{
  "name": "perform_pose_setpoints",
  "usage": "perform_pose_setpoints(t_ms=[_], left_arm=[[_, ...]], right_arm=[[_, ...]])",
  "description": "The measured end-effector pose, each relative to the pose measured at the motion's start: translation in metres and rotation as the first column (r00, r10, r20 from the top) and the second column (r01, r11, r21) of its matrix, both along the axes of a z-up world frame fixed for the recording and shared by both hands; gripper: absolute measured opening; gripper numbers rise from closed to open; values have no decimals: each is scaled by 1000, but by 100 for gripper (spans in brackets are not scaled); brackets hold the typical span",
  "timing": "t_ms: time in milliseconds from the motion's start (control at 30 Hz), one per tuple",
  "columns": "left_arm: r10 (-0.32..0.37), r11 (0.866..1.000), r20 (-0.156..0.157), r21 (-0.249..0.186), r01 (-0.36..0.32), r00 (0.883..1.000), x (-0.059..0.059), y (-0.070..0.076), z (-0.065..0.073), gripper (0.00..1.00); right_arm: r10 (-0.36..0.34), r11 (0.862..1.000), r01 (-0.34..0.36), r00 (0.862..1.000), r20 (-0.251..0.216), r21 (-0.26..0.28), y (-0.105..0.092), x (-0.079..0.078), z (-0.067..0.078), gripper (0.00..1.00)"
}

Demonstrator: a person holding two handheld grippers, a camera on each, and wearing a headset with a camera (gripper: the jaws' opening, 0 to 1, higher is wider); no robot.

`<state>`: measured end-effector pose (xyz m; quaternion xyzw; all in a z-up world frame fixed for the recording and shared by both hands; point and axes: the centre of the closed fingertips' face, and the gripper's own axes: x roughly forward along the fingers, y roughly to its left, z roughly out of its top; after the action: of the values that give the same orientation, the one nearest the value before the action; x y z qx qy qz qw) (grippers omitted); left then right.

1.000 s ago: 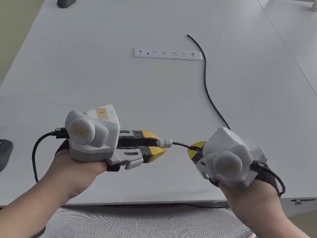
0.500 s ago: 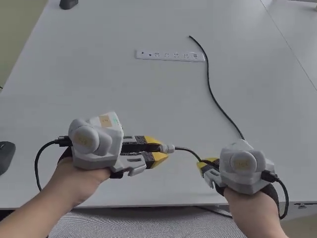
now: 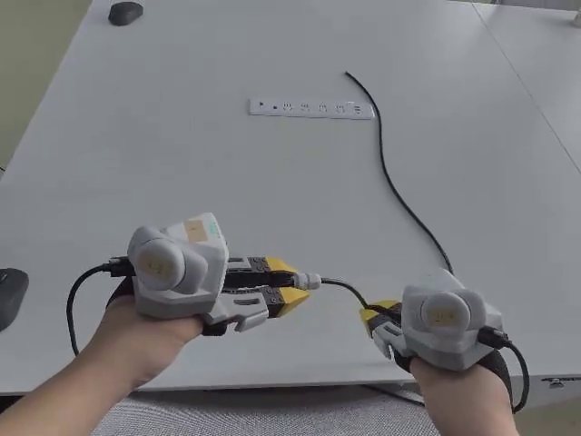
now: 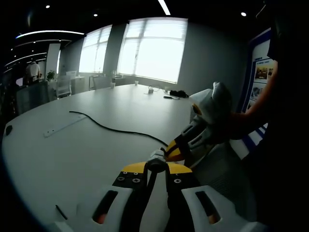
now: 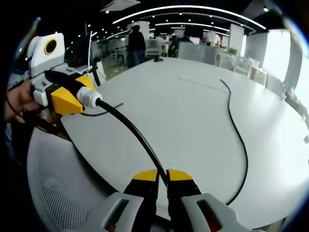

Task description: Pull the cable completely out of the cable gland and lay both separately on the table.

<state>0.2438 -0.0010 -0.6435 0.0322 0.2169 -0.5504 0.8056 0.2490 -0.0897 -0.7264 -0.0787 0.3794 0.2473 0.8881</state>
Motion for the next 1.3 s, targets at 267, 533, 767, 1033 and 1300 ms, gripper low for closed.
perform_pose_setpoints(t_ms=[267,533,767,1033,1300], left_arm=[[3,1000,-3,-6,-3,1000,1,3,1,15],[-2,1000,-4,8,2,1000,0,5,-1,15],[-6,1000,-6,8,6,1000,2,6,-2,15],[-16,1000,-17,7,16,1000,1,5,-3,15],[-20,1000,-21,5,20,1000,0,5,-4,15]], right_arm=[[81,995,-76,994,73,-67,0,0,14,2],[115,993,-110,986,124,-48,13,-3,41,12],[232,971,-215,955,184,-107,36,-4,65,20],[492,849,-407,841,224,-336,61,-2,78,16],[594,776,-486,777,207,-403,74,1,78,14]])
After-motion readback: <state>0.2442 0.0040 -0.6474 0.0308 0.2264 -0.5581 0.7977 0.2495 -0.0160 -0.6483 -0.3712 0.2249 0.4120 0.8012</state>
